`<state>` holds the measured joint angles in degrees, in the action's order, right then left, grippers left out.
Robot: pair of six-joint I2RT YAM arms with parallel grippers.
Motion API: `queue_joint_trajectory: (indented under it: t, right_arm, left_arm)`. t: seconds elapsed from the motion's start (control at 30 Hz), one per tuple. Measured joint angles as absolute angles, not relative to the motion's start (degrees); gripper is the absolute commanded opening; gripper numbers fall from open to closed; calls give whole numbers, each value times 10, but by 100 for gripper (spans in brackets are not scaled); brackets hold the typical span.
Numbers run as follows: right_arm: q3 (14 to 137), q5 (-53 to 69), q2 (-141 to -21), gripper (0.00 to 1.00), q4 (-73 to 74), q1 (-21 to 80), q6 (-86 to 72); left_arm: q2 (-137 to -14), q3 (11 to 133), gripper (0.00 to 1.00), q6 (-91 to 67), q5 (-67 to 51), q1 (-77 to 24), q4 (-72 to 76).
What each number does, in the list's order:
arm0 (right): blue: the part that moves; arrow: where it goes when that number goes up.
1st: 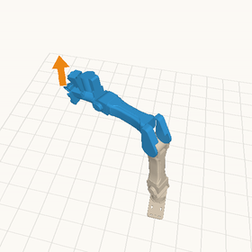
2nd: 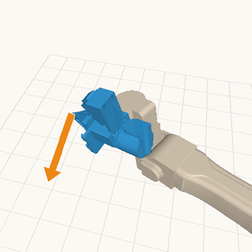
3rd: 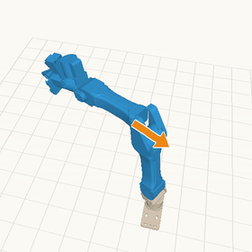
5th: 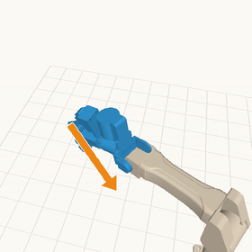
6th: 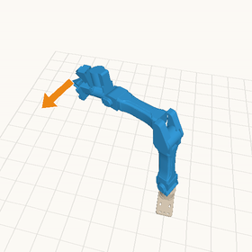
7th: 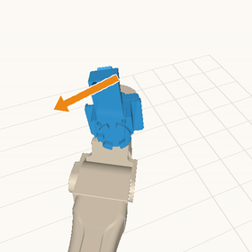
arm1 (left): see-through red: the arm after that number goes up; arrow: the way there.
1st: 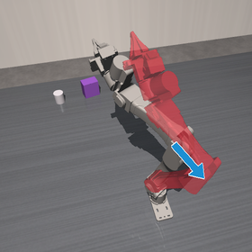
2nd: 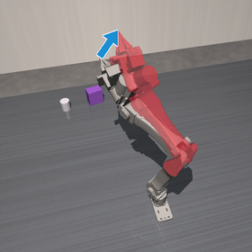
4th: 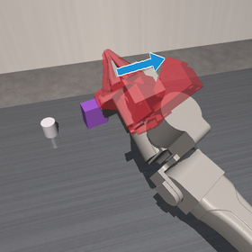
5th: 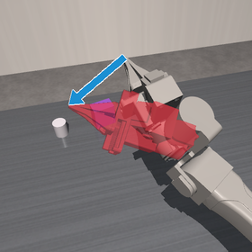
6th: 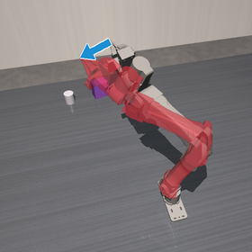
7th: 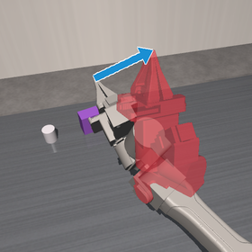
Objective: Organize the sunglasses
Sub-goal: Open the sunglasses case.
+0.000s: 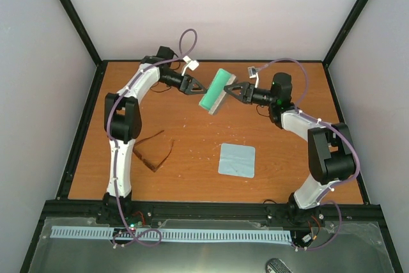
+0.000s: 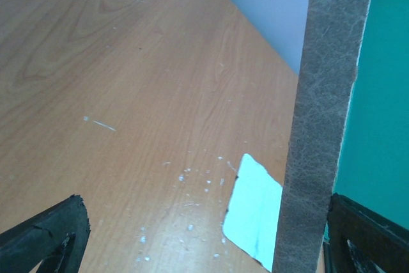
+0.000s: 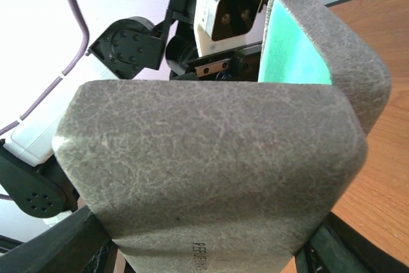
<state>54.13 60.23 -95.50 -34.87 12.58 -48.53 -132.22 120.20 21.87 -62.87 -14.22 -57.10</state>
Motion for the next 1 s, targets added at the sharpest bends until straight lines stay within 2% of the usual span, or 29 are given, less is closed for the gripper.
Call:
queue_joint_trajectory:
  t: [0.37, 0.77, 0.83, 0.93, 1.0]
  right_arm:
    - [571, 607, -955, 3, -349, 126, -478]
    - [572, 608, -955, 3, -340, 125, -463]
    - [573, 608, -955, 3, -337, 125, -461]
    - [574, 608, -955, 3, -339, 125, -462]
    - [575, 608, -956, 3, -342, 125, -464]
  left_arm:
    - [-1313, 1148, 100, 219, -708, -126, -592]
    - [-1312, 1149, 96, 215, -728, -154, -594]
    - [-1312, 1149, 88, 215, -734, -157, -593]
    - [-1309, 1149, 48, 214, -738, -157, -594]
    - [-1309, 1149, 30, 214, -741, -155, -594]
